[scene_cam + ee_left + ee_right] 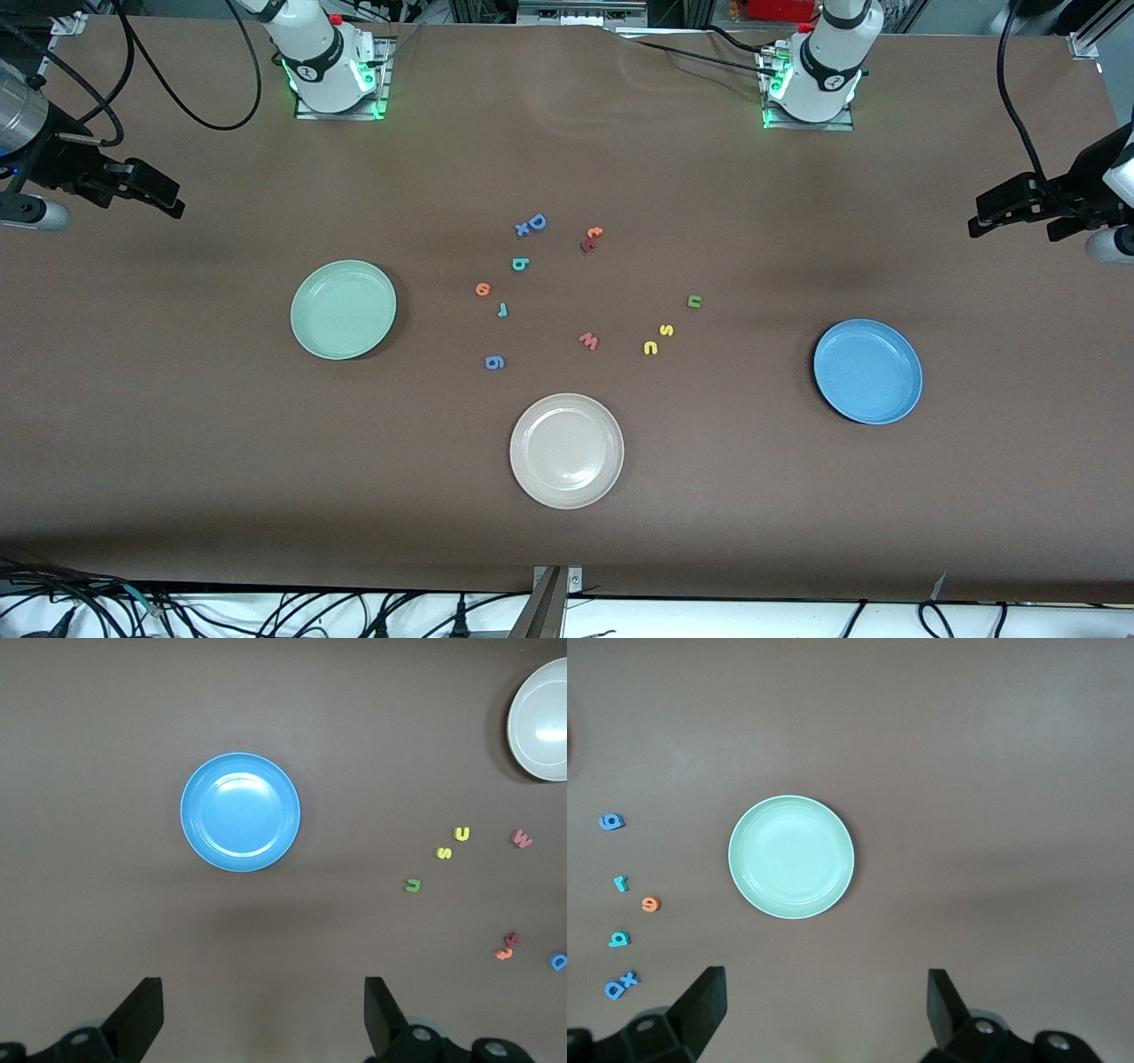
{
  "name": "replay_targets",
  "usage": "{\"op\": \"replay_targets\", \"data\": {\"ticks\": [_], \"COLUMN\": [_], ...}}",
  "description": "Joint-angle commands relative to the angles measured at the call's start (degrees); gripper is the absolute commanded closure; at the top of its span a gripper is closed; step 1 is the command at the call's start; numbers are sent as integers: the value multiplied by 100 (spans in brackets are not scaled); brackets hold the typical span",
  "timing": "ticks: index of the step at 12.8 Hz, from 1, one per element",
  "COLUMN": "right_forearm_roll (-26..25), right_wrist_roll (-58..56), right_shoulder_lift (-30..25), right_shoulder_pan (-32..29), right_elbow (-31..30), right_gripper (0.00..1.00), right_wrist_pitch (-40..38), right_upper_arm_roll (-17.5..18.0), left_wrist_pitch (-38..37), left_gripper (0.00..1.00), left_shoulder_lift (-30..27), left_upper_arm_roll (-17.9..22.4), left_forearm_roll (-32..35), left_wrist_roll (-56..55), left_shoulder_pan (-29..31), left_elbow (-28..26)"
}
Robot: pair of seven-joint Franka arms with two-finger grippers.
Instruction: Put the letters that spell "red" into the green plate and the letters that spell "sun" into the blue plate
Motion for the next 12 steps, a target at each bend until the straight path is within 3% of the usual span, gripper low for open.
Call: {"op": "replay_targets", "data": {"ticks": [1,4,12], "right_forearm_roll": [78,78,78], "right_wrist_roll": [-72,-90,-90], "right_shoulder_lift": [-10,-10,-10], "right_shoulder_pan": [-6,-6,-6], "right_elbow": [43,43,43], "right_gripper": [0,0,0], "right_wrist_pitch": [-43,-43,-51], "right_upper_arm_roll": [8,8,8], "left_wrist_pitch": [119,437,437], "left_gripper": [0,0,0], "left_shoulder_lift": [78,192,210], "left_upper_arm_roll": [-33,-33,-33], "left_forearm_roll": [-21,-57,-48], "left_wrist_roll": [19,-95,-113], "left_shoulder_pan": [20,-15,-24], "left_elbow": [63,1,-8]}}
